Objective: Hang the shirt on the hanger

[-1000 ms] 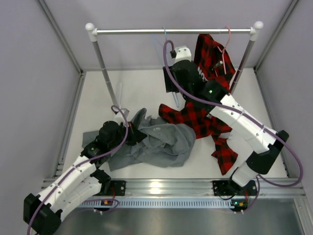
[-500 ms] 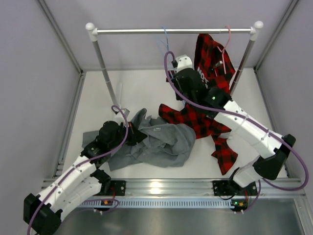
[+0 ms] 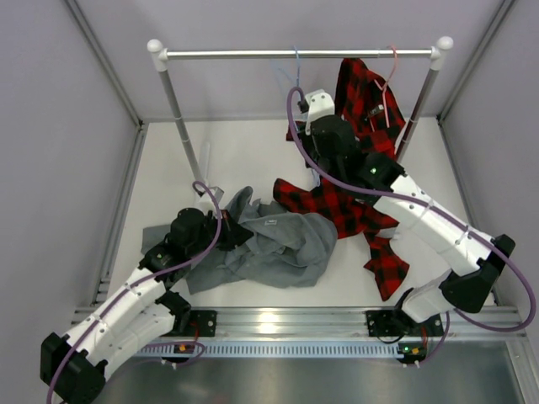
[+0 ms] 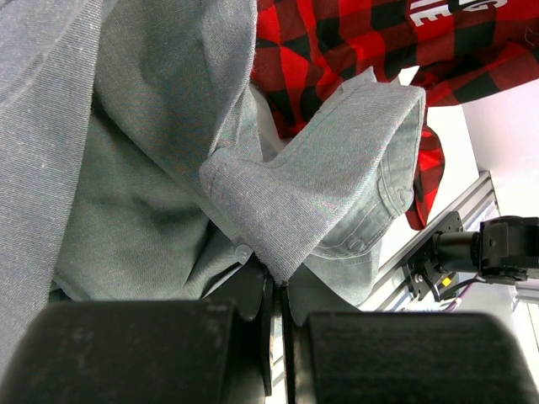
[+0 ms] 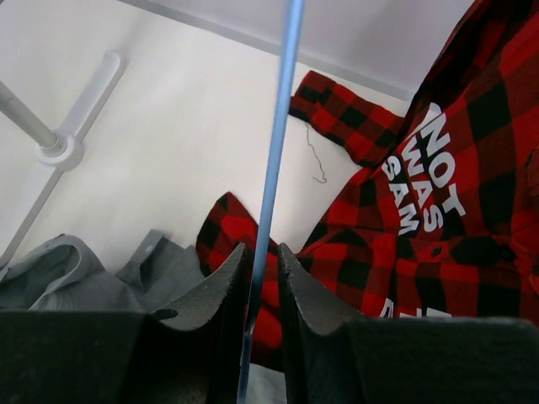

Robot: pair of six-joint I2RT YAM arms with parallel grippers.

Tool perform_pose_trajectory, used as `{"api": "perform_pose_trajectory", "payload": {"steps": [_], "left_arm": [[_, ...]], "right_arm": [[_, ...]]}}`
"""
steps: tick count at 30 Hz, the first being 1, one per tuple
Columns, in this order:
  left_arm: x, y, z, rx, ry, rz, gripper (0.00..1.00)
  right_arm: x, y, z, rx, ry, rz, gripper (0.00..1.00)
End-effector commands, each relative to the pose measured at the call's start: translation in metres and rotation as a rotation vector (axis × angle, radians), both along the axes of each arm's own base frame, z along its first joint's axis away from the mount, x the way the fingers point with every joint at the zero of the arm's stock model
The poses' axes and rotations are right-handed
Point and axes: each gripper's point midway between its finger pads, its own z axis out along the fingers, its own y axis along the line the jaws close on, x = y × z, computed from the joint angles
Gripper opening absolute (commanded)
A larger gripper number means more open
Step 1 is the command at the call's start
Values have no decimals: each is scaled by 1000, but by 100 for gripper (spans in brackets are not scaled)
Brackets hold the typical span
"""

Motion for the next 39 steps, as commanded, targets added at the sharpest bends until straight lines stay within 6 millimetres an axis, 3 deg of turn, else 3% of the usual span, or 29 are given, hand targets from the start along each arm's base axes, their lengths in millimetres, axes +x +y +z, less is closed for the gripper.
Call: {"api": "perform_pose_trajectory", "payload": {"steps": [1,19,26,39], "left_arm": [[2,-3,17,-24,-55,-20,0],[1,-3,18,-23,-63,-27,0],[0,-3,18,-31,-59,-23,0],[-3,-2,26,-46,-85,-28,0]], "right_arm": [[13,-8,21,25,-82,-38,19],[21,-6,6,52,-74,0,15],[20,-3,14,74,-95,32,0],[18,-3,43,165,-149,33,0]]}}
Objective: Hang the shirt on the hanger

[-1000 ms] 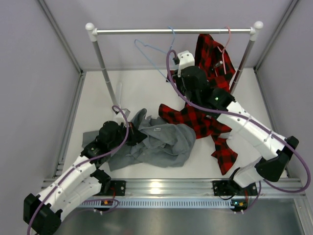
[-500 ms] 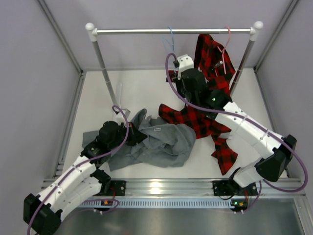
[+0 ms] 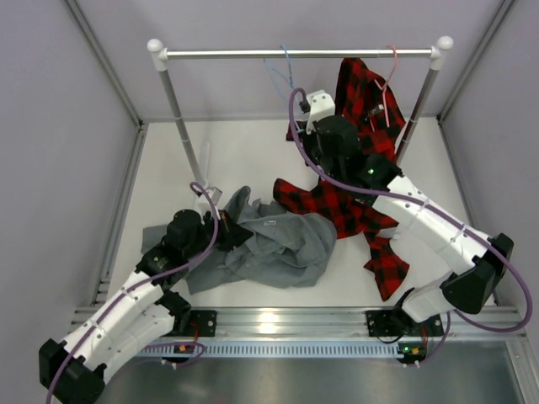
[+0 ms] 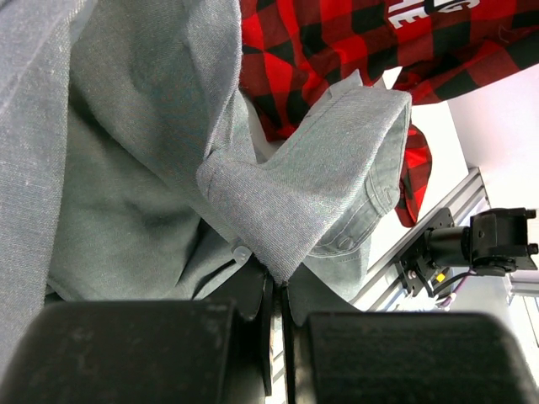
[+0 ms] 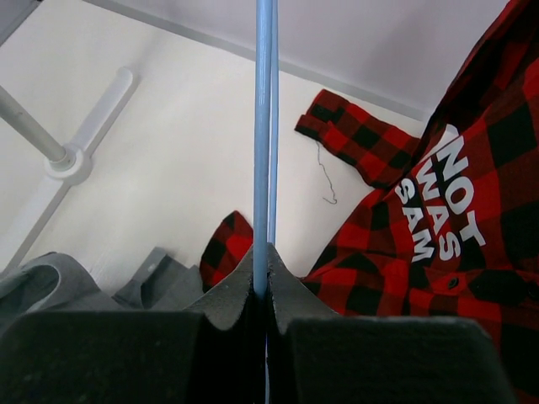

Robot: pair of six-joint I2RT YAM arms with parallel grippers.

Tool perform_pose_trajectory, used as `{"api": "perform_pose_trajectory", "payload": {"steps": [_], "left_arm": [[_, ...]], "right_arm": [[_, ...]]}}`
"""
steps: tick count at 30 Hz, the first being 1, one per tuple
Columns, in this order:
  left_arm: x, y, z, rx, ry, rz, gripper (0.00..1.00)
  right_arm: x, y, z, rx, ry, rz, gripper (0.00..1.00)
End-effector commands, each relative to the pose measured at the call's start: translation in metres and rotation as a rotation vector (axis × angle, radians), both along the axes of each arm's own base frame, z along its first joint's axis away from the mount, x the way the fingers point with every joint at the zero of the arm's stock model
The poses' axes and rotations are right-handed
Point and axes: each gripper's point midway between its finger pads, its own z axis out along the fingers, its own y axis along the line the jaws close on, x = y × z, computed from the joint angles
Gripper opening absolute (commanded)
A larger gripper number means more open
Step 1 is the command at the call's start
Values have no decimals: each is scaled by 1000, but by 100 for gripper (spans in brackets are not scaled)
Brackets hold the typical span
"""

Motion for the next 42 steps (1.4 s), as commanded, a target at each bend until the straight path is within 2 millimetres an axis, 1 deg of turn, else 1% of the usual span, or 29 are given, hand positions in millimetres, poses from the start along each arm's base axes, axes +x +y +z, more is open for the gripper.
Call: {"api": "perform_pose_trajectory", "payload": {"steps": [1,6,8,11,12,16,19,20,21,22,24,25,26,27,28,29,30,31,32,33,34,35,36,37,38,39,40,41,42], "left_arm": [[3,-2,16,-28,-49,-3,0],[5,0,14,-18,-38,15,0],[5,0,17,-22,-41,13,0],[5,0,19,-23,-46,14,0],[5,0,18,-20,-42,14,0],[7,2,16,-12,-42,29,0],[10,2,16,-11,-38,41,0],[10,2,18,-16,-39,41,0],[12,2,22,-18,-43,47,0],[13,2,24,-18,-42,53,0],[17,3,33,-16,-50,75,0],[21,7,32,2,-42,103,0],[24,9,33,12,-39,119,0],[30,10,37,22,-40,143,0],[32,10,38,26,-31,150,0],[35,7,34,32,-4,150,0],[36,4,36,29,3,139,0],[39,-1,46,13,-5,123,0],[44,-5,42,27,17,118,0],[48,-7,43,32,18,113,0],[52,-11,54,28,-1,100,0],[58,-13,49,45,22,96,0],[64,-12,50,50,23,105,0],[69,-11,50,61,26,104,0],[75,-13,51,68,36,105,0],[78,-10,48,78,51,117,0],[82,-9,46,82,57,125,0],[86,-8,43,92,63,139,0],[90,-5,42,95,69,153,0]], "right_arm": [[-2,-7,54,143,-111,-8,0],[-8,-10,72,194,-139,-1,0],[-9,-12,78,209,-151,1,0],[-9,-12,86,218,-165,11,0],[-10,-11,91,228,-172,22,0],[-12,-9,101,243,-181,56,0],[-19,-8,104,246,-174,89,0],[-21,-8,101,236,-160,103,0],[-25,-6,100,233,-152,128,0],[-30,-8,102,224,-160,147,0],[-38,-7,97,214,-146,188,0],[-44,-11,101,210,-155,208,0],[-48,-11,100,204,-149,228,0],[-55,-14,96,188,-124,243,0],[-60,-16,94,174,-114,258,0],[-65,-15,87,159,-92,279,0],[-72,-19,77,137,-59,289,0],[-84,-27,79,139,-64,303,0],[-92,-31,72,132,-46,317,0],[-102,-32,52,113,0,346,0],[-122,-45,45,105,25,367,0],[-138,-45,20,90,94,420,0],[-151,-50,10,90,123,441,0],[-172,-64,5,105,143,459,0],[-187,-66,-21,98,212,492,0],[-206,-77,-18,134,184,517,0],[-219,-80,-27,159,207,535,0],[-231,-82,-50,160,260,561,0],[-251,-87,-47,209,245,612,0]]}}
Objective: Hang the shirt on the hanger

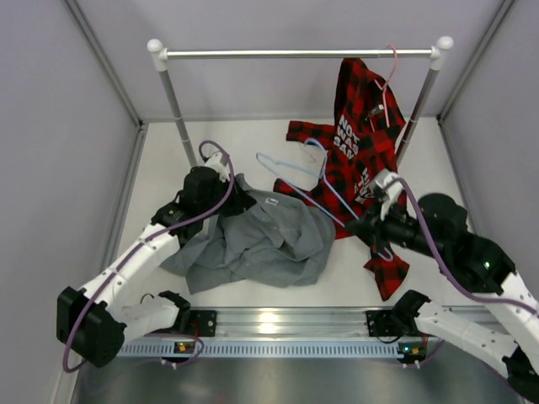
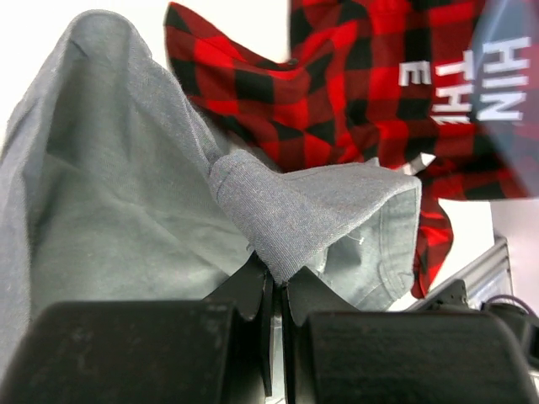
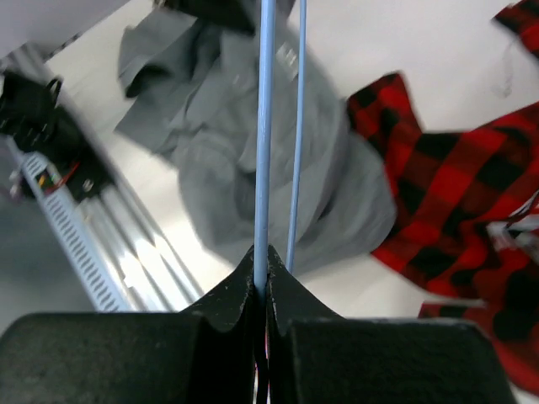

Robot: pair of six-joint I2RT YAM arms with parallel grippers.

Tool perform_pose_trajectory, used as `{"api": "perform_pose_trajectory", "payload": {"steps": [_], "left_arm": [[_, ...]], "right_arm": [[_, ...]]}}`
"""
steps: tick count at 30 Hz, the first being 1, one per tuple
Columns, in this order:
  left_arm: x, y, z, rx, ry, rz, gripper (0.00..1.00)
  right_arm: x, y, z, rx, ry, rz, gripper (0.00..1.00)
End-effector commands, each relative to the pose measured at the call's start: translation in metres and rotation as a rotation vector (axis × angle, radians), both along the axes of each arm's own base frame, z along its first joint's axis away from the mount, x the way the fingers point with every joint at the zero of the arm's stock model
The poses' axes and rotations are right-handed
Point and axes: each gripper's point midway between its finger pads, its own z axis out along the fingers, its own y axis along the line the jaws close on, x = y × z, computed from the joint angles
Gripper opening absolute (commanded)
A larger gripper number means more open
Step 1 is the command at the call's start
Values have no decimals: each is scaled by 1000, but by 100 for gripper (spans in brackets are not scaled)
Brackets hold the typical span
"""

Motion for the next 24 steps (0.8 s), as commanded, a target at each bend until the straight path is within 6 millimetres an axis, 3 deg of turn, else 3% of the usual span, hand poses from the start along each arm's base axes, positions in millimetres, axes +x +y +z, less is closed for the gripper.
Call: {"api": "perform_pose_trajectory", "payload": {"steps": [1,2,6,12,19,24], "left_arm": [[14,4,12,5,-23,21,0],[17,2,10,4,-9,15,0],[25,-4,13,-8,4,-4,0],[20,-10,23,-42,-2,-36,0],[-4,-23,23,-139,12,-136,0],[-27,-32,27,-177,12,-272,0]], "right_arm": [[-59,-13,-30,59,120,136,0],[-63,-18,-44,39,151,119,0],[-77,-30,-55,45,171,108,0],[-71,-25,-79,23,223,94,0],[-62,-1,-74,94,253,126,0],[-45,17,-68,146,231,130,0]]}}
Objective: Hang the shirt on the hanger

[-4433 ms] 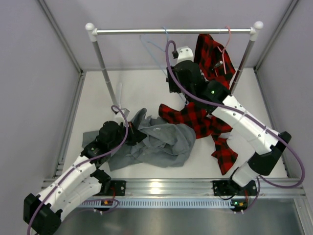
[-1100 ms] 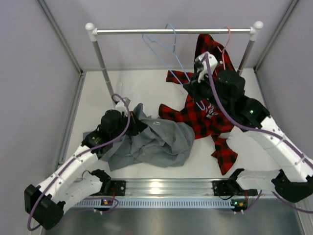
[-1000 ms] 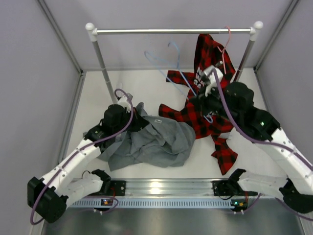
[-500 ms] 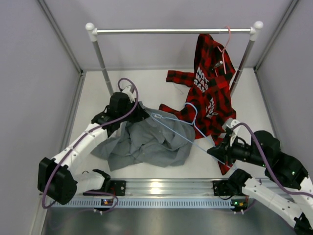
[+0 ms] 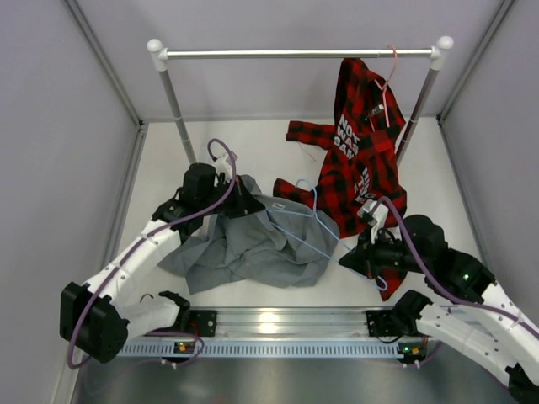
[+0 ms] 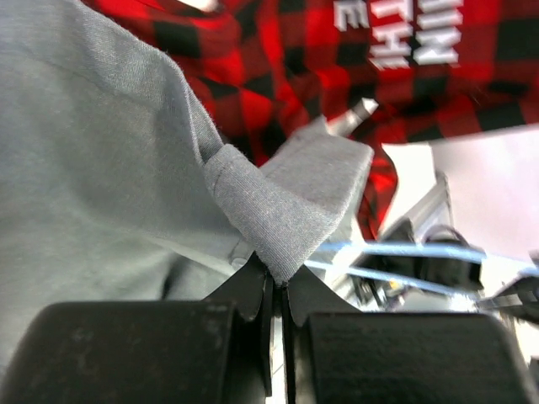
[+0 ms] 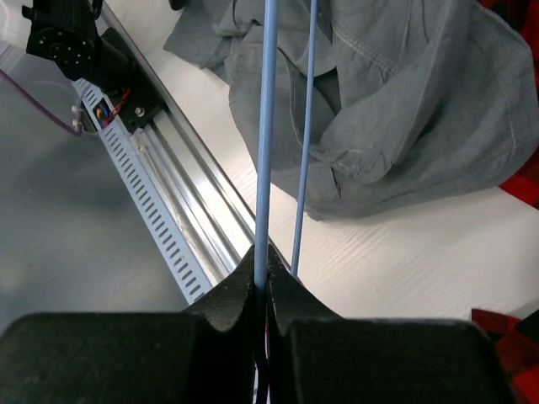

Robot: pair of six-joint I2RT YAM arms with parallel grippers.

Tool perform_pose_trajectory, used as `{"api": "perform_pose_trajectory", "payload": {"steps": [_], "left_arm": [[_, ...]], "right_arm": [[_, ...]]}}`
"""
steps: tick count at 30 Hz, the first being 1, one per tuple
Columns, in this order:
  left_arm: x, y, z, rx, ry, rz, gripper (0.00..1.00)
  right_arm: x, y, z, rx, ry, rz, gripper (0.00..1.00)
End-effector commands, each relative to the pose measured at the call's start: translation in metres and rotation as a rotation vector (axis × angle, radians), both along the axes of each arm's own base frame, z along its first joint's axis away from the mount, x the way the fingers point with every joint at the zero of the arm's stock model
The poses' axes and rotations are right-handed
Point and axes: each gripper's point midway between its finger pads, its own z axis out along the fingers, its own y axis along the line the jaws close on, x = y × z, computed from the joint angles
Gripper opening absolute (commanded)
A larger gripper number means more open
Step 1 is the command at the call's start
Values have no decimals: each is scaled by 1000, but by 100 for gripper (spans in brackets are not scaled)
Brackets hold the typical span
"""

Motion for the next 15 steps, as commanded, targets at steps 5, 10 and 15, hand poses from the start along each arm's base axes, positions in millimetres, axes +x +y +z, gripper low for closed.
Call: {"api": "perform_pose_trajectory", "payload": {"steps": [5,10,15], "left_arm": [[-36,-9,40,-90,-130,-201,0],[-55,-11,73,-73,-218,-323,0],[-71,-6,91,35,-260,-410,0]], "right_arm": [[41,30,36,148,-95,-74,0],[58,52,52,213,-175,-26,0],[38,80,46,256,-192,226,0]]}}
